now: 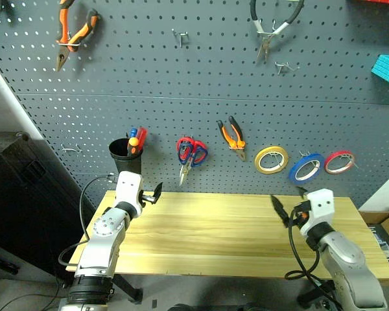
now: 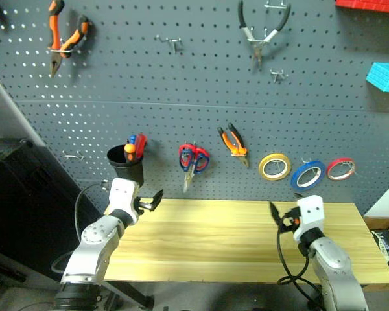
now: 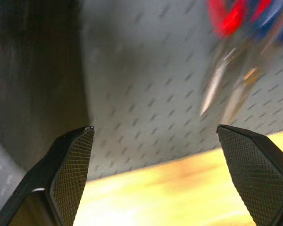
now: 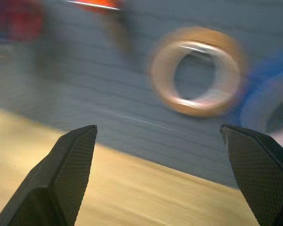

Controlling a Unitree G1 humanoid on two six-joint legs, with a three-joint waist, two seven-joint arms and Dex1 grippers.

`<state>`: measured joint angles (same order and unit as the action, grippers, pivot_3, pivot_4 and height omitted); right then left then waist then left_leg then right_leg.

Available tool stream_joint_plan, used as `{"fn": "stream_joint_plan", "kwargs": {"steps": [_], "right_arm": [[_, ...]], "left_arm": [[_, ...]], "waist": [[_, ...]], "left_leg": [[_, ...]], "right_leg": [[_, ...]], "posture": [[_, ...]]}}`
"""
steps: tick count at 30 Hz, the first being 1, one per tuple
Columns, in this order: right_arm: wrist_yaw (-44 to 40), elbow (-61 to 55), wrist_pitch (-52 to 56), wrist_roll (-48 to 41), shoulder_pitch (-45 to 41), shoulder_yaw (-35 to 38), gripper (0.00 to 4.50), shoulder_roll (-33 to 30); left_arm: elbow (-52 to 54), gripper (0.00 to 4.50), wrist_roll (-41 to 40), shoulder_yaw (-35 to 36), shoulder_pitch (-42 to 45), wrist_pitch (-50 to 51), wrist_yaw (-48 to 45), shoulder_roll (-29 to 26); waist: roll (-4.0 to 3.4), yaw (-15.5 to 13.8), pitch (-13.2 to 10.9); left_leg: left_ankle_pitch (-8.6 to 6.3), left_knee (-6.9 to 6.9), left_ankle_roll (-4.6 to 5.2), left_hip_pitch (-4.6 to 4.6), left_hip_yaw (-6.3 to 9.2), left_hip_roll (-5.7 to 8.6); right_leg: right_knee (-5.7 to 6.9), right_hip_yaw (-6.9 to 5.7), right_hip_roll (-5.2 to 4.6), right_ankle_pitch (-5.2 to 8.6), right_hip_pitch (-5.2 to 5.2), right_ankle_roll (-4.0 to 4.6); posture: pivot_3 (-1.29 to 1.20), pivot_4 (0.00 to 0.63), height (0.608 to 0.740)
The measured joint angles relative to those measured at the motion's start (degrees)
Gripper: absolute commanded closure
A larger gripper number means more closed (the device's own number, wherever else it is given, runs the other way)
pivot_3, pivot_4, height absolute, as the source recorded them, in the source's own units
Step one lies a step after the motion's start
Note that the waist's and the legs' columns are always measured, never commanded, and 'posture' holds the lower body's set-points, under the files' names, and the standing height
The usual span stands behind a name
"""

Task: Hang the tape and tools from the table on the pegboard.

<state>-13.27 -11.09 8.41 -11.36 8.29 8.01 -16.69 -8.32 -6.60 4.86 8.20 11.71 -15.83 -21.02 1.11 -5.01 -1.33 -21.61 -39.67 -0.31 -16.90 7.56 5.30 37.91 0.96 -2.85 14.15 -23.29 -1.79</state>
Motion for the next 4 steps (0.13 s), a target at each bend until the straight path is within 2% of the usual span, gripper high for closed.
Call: {"fn": "stream_joint_plan", "kwargs": {"steps": [4], "right_arm": [[3.7, 5.7, -3.8, 1.5, 0.3, 2.5, 0.0, 2.7]], "left_arm": [[-5.9, 0.07, 1.4, 0.0, 0.6, -4.0, 0.8, 0.3]], "waist": [[-0.1, 0.4, 0.0]], "left_leg": [[0.0, 0.05, 0.0, 0.0, 0.01, -0.01]], "right_leg": [[-0.01, -0.01, 0.0, 0.02, -0.01, 0.02]], "posture": [[0.1, 0.0, 0.74]]}}
